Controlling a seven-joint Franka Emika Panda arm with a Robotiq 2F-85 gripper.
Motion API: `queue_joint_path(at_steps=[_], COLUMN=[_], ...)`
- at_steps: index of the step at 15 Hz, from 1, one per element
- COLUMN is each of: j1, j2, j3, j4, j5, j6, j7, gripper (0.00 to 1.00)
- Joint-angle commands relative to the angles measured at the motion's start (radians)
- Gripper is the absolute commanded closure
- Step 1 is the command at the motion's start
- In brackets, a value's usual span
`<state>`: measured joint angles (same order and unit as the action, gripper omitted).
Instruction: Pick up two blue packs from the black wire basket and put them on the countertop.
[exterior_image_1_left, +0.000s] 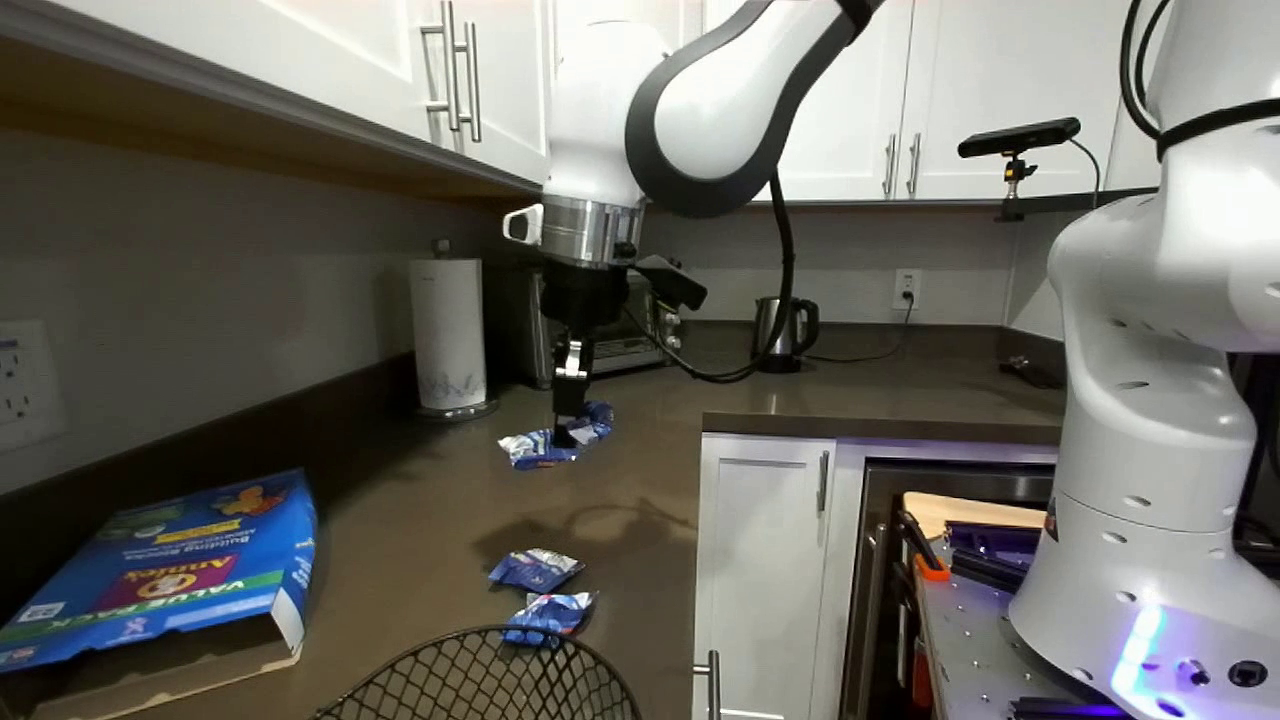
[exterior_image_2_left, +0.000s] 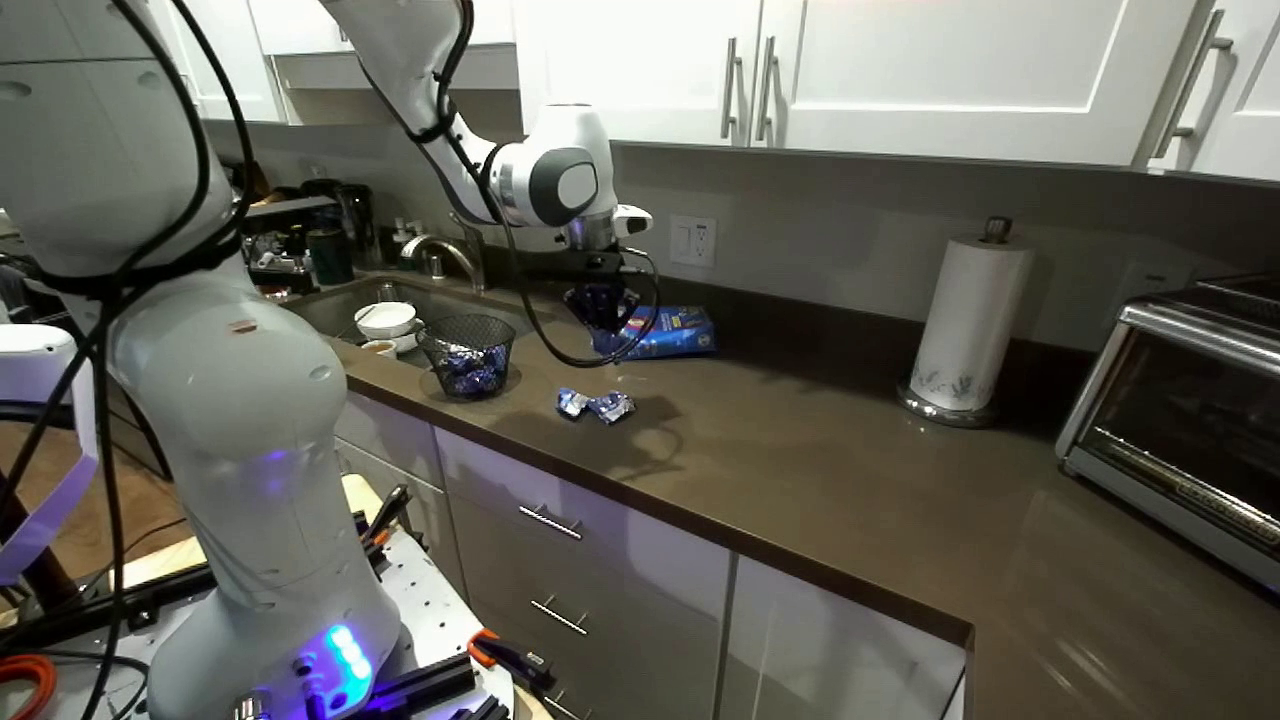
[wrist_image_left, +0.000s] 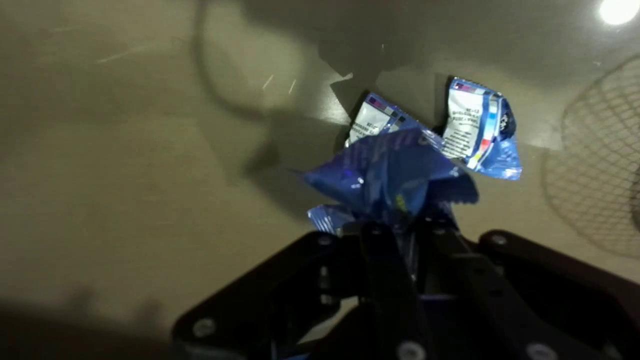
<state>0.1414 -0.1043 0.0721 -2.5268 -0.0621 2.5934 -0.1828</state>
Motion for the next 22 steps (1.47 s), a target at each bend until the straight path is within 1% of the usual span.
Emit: queue_joint_path(at_steps=[1, 4, 8, 9, 10, 11, 13, 16, 20, 22], j1=[-0.026, -0.037, -0.045, -0.047, -0.048, -0.047, -0.041, -0.026, 0.003, 0.019], j2=[0.042, 0.084, 0.140, 0.150, 0.155, 0.150, 0.121, 0.056, -0.045, -0.081], j3=[-0.010, -0.016, -0.017, -0.016, -0.015, -0.011, -0.002, 0.022, 0.051, 0.054], j4=[0.001, 0.008, 0.012, 0.013, 0.013, 0.010, -0.002, -0.027, -0.047, -0.045], j5=[0.010, 0.009, 0.009, 0.010, 0.011, 0.012, 0.021, 0.049, 0.077, 0.110], j6=[0.059, 0.083, 0.107, 0.110, 0.107, 0.096, 0.064, 0.010, -0.108, -0.182], j7=[-0.010, -0.007, -0.005, -0.007, -0.007, -0.008, -0.006, -0.014, 0.002, -0.010], gripper=[0.91, 0.94, 0.93, 0.87, 0.68, 0.59, 0.48, 0.27, 0.02, 0.00])
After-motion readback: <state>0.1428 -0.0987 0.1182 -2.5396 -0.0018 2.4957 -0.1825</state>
